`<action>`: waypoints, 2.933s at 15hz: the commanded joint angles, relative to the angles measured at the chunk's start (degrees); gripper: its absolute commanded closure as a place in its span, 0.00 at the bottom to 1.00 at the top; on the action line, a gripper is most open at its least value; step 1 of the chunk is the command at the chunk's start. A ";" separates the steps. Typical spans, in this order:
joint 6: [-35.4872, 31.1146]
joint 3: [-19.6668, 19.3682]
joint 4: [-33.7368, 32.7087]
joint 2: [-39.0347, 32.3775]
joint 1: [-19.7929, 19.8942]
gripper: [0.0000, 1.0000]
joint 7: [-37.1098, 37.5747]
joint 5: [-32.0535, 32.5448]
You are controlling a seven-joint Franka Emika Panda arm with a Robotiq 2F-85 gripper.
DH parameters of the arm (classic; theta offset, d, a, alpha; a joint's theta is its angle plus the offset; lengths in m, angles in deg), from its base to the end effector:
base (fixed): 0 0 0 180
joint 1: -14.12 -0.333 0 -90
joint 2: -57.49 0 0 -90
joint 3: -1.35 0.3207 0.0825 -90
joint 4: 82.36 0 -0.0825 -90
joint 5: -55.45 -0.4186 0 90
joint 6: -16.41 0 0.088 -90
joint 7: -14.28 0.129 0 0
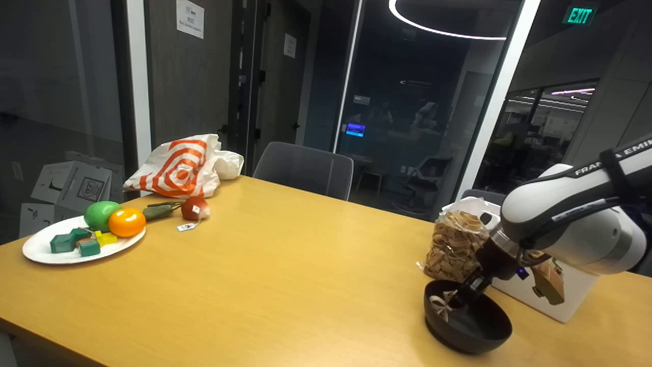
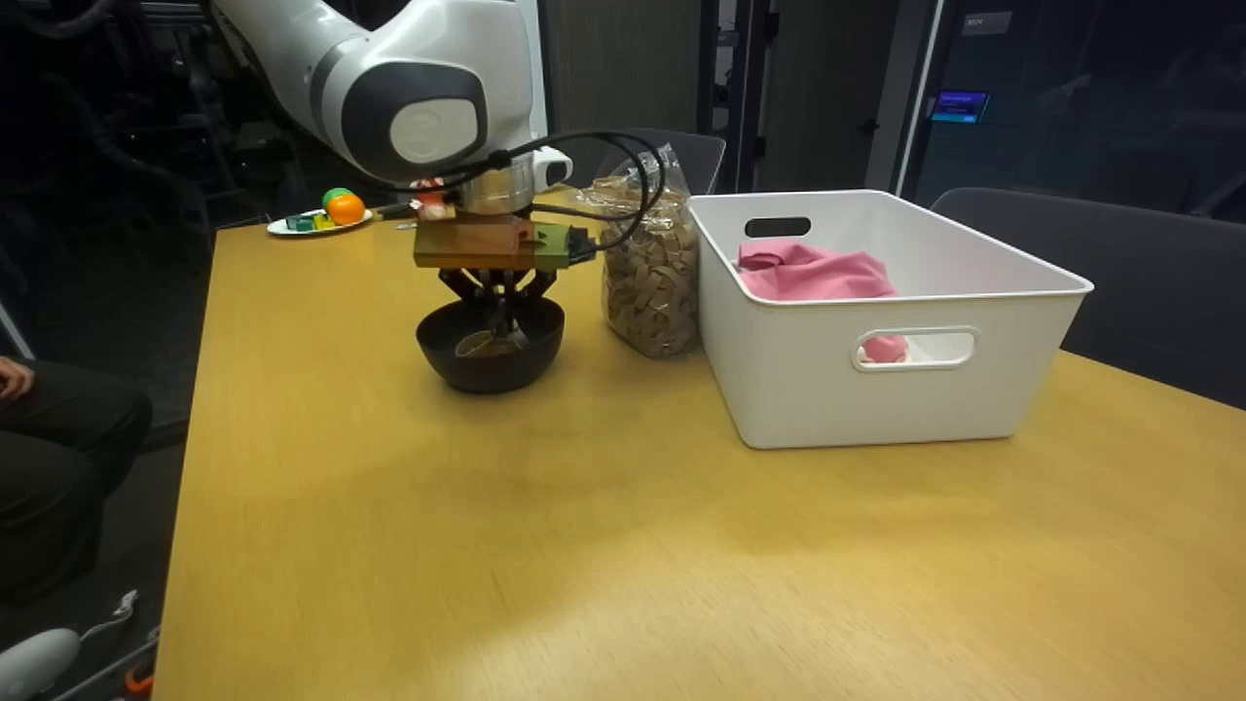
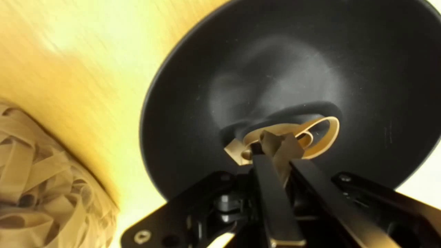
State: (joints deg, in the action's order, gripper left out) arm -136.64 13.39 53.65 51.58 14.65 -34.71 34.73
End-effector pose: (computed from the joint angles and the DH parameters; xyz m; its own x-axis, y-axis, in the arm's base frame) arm 0.5388 0.1036 0.2556 0.7094 0.6466 0.2805 0.6820 -0.7302 -0.0415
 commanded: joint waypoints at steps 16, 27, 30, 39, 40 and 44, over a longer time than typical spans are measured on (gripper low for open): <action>-5.11 -7.60 -4.86 12.89 -6.97 0.91 3.80 4.73; -15.07 -9.33 -12.08 1.93 -3.42 0.91 24.43 32.84; -14.99 -10.91 -13.25 0.97 -3.76 0.91 28.99 38.16; -13.61 -10.25 -13.47 1.77 -3.61 0.11 32.50 39.57; -13.70 -10.21 -13.33 1.98 -3.59 0.05 32.45 39.53; -14.68 -10.78 -13.13 2.40 -3.84 0.00 33.26 41.04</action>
State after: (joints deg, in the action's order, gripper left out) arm -150.52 2.96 41.05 53.19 11.03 -3.08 74.13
